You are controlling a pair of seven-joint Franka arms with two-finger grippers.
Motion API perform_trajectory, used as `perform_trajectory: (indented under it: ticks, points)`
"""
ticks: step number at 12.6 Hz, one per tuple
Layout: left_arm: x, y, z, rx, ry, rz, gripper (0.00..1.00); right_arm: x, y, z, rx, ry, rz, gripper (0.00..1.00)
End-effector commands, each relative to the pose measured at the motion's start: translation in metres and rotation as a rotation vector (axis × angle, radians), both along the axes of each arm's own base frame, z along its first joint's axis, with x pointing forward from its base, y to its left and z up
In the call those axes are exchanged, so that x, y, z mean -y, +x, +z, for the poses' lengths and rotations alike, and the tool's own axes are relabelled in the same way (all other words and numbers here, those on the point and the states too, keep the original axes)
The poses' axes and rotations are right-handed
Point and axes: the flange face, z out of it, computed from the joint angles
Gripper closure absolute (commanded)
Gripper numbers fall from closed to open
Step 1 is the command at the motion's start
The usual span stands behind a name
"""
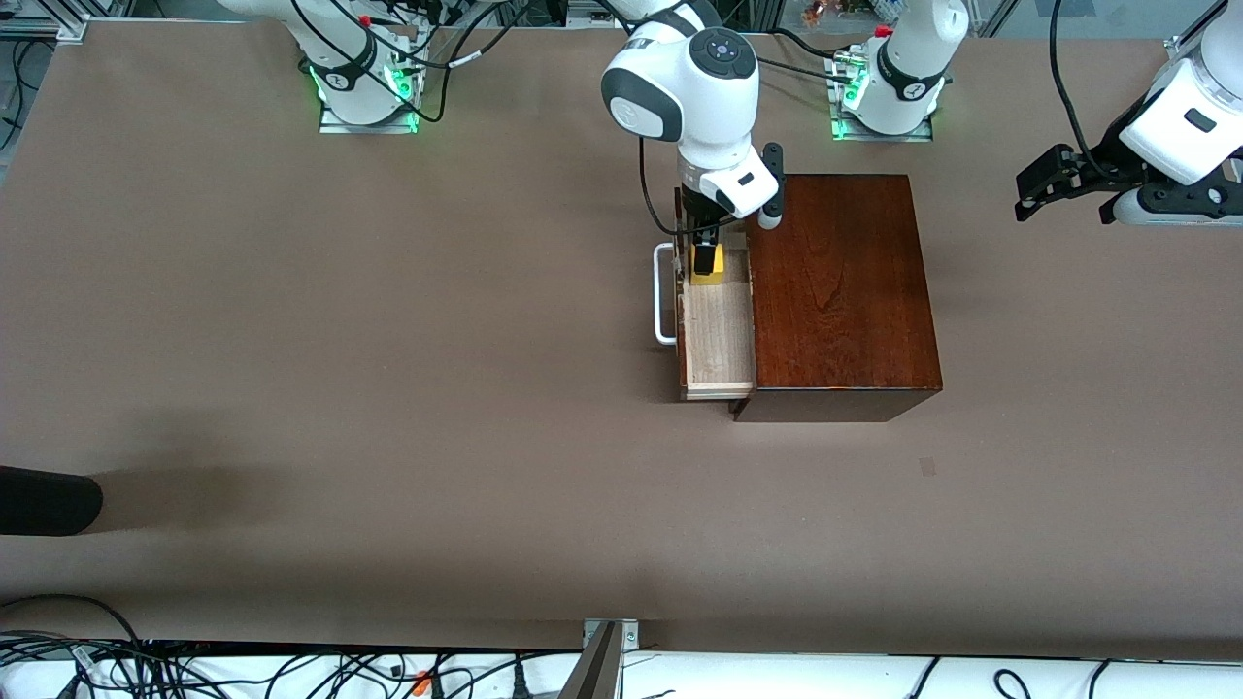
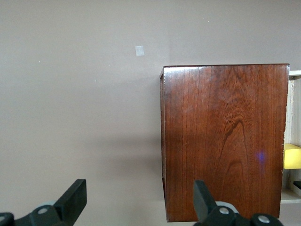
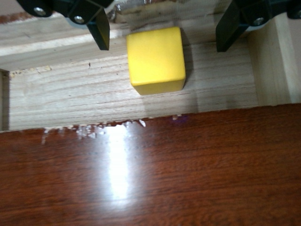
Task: Open drawer, take yellow block, close drawer
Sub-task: 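Lower the right gripper and close it on the yellow cube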
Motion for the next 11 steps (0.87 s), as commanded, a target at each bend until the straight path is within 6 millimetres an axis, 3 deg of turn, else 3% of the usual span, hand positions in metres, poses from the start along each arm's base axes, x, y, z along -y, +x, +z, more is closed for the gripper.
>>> perform_trajectory:
  ticks: [1, 4, 9, 10, 11]
  points:
    - [0.001, -0.003, 0.004, 0.004, 0.016, -0.026, 0.00, -0.007, 0.003, -0.007, 0.026, 0.002, 0.042, 0.00]
    - [0.006, -0.003, 0.005, 0.005, 0.017, -0.034, 0.00, -0.008, 0.006, -0.022, 0.026, 0.000, 0.053, 0.00]
    - [0.006, -0.006, 0.005, -0.011, 0.019, -0.034, 0.00, -0.008, 0.007, -0.028, 0.025, -0.002, 0.053, 0.00]
    - [0.003, -0.006, 0.003, -0.020, 0.020, -0.031, 0.00, -0.008, 0.007, -0.029, 0.025, -0.003, 0.053, 0.11]
    - [-0.001, -0.007, 0.003, -0.027, 0.020, -0.028, 0.00, -0.008, 0.007, -0.028, 0.023, -0.006, 0.053, 0.28]
